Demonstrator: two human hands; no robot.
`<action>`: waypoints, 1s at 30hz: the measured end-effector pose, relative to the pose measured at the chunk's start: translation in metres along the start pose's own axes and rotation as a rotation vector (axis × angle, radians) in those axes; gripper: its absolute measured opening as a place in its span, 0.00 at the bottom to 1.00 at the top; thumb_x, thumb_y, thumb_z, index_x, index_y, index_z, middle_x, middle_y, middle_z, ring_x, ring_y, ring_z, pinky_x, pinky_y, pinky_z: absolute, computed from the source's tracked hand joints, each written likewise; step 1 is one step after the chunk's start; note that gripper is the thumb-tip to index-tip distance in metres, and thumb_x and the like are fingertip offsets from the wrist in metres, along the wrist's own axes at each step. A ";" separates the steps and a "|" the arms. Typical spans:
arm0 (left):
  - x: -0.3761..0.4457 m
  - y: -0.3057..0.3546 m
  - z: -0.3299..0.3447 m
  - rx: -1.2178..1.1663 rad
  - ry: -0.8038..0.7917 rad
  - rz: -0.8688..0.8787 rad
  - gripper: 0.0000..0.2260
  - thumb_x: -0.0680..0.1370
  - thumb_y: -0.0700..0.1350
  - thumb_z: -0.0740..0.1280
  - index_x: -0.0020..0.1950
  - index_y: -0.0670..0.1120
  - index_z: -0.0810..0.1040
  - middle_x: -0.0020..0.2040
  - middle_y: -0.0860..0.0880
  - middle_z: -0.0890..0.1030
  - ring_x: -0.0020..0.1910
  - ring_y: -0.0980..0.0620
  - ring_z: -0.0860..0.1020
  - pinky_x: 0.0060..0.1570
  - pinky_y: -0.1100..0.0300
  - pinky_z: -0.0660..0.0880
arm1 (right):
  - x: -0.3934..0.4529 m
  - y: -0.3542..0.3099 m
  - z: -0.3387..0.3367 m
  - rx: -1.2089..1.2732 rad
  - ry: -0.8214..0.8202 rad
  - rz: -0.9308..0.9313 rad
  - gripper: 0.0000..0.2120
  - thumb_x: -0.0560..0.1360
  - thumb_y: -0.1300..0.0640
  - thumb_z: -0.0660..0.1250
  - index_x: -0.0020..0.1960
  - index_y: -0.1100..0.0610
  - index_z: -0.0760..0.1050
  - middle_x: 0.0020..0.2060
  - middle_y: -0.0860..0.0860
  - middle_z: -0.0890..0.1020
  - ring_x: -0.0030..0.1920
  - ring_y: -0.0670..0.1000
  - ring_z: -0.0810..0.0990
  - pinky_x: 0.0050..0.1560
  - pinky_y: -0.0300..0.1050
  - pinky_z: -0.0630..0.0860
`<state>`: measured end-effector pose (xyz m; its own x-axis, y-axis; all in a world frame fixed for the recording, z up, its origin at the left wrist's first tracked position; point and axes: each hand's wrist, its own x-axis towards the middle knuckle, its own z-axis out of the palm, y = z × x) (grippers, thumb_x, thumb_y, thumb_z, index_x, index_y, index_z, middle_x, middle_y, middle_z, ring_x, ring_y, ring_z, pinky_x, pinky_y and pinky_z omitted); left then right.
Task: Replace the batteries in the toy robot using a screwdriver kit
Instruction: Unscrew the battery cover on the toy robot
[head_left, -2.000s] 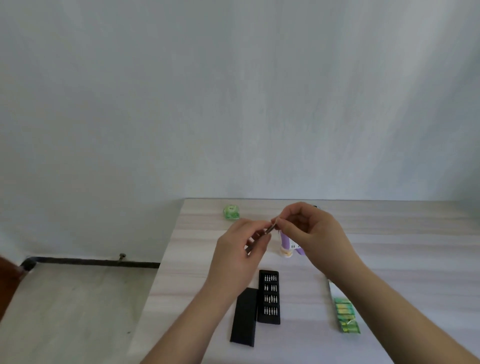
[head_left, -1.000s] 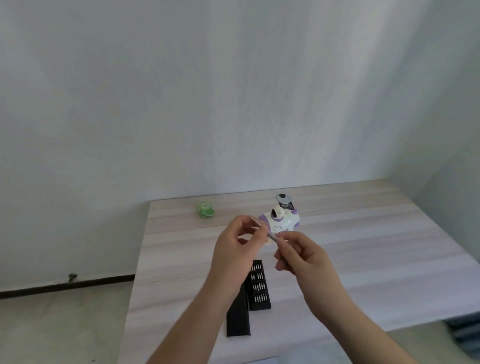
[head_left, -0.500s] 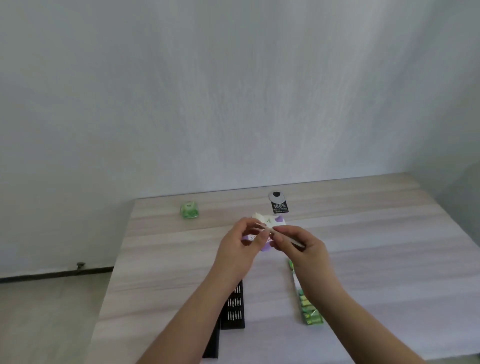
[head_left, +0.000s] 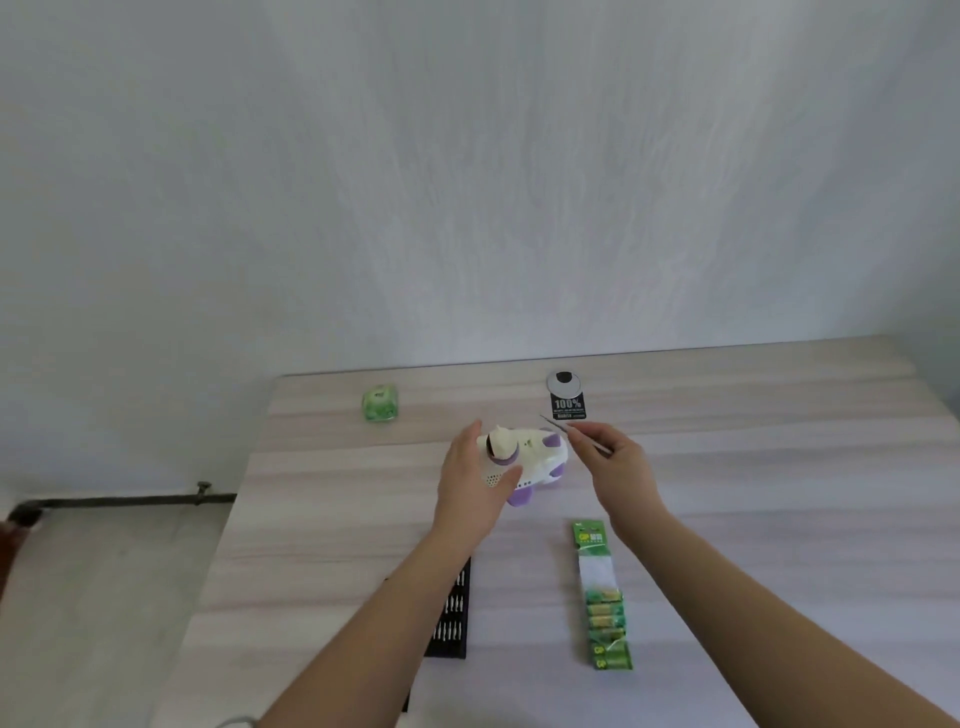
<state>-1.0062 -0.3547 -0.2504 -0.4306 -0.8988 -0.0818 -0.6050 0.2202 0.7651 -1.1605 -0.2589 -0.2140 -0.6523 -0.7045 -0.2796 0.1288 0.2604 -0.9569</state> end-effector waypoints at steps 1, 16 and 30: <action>0.003 -0.002 0.004 0.003 -0.019 -0.023 0.36 0.73 0.49 0.73 0.76 0.45 0.60 0.75 0.49 0.64 0.73 0.50 0.62 0.72 0.54 0.61 | 0.006 0.004 0.003 -0.018 -0.004 0.011 0.04 0.76 0.52 0.68 0.49 0.49 0.82 0.38 0.40 0.85 0.44 0.43 0.80 0.42 0.36 0.74; 0.016 -0.037 0.009 -0.015 -0.139 0.143 0.48 0.67 0.48 0.79 0.78 0.44 0.53 0.73 0.47 0.65 0.72 0.50 0.62 0.71 0.58 0.60 | 0.004 0.036 0.035 -0.162 0.050 0.023 0.04 0.78 0.56 0.67 0.51 0.54 0.79 0.45 0.46 0.83 0.33 0.37 0.80 0.33 0.25 0.71; 0.030 -0.050 0.002 0.123 -0.157 0.385 0.37 0.63 0.65 0.70 0.67 0.49 0.69 0.61 0.52 0.72 0.64 0.45 0.68 0.61 0.43 0.69 | -0.052 0.050 0.054 -0.273 0.134 0.075 0.04 0.77 0.47 0.66 0.49 0.45 0.78 0.40 0.37 0.84 0.43 0.34 0.80 0.37 0.32 0.71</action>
<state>-0.9903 -0.3915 -0.2921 -0.7313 -0.6760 0.0908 -0.4520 0.5801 0.6776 -1.0803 -0.2451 -0.2514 -0.7435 -0.5880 -0.3185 -0.0134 0.4892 -0.8720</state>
